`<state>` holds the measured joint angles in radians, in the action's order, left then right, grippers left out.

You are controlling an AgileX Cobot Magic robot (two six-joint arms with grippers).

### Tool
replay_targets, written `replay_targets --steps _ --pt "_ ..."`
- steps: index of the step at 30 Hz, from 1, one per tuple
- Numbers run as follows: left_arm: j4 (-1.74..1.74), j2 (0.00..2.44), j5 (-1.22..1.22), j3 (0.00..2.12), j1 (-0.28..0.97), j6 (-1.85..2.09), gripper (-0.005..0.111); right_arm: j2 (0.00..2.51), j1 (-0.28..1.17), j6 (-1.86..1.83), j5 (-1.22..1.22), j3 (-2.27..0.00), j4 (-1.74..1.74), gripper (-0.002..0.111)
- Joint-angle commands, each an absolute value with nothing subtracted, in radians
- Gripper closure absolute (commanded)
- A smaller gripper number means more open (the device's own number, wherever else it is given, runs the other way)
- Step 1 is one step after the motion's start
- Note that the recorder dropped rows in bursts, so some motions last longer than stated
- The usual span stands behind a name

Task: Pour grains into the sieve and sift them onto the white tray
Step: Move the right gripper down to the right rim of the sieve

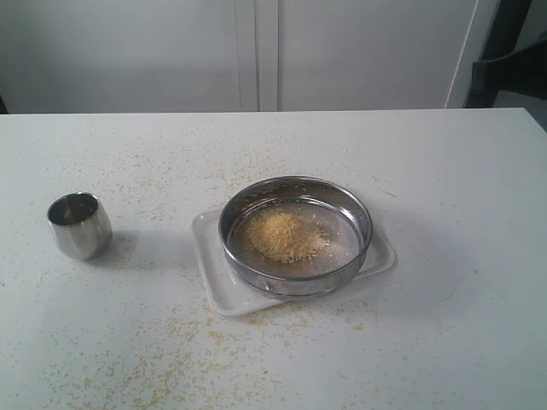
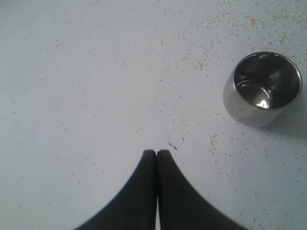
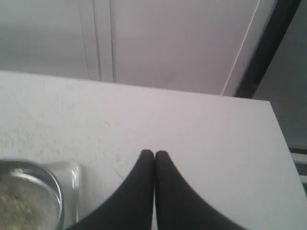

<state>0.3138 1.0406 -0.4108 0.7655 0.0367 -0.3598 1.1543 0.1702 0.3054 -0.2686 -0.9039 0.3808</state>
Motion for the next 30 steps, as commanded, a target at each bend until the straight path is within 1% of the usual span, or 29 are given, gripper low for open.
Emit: replay_targets --steps 1,8,13,27,30 --pt "0.321 1.034 -0.413 0.758 0.033 -0.362 0.106 1.25 0.204 0.131 -0.488 -1.01 0.316 0.108" --pt "0.321 1.034 -0.413 0.758 0.033 -0.362 0.106 1.402 0.211 -0.176 -0.771 -1.167 0.012 0.108" --pt "0.321 1.034 -0.413 0.758 0.033 -0.362 0.106 1.494 0.224 -0.294 -0.867 -1.249 -0.161 0.108" --pt "0.321 1.034 -0.413 0.758 0.033 -0.362 0.106 1.75 0.348 -0.231 -1.031 -1.466 -0.04 0.108" --pt "0.321 1.034 -0.413 0.758 0.033 -0.362 0.106 1.79 0.371 -0.218 -1.042 -1.497 0.0 0.106"
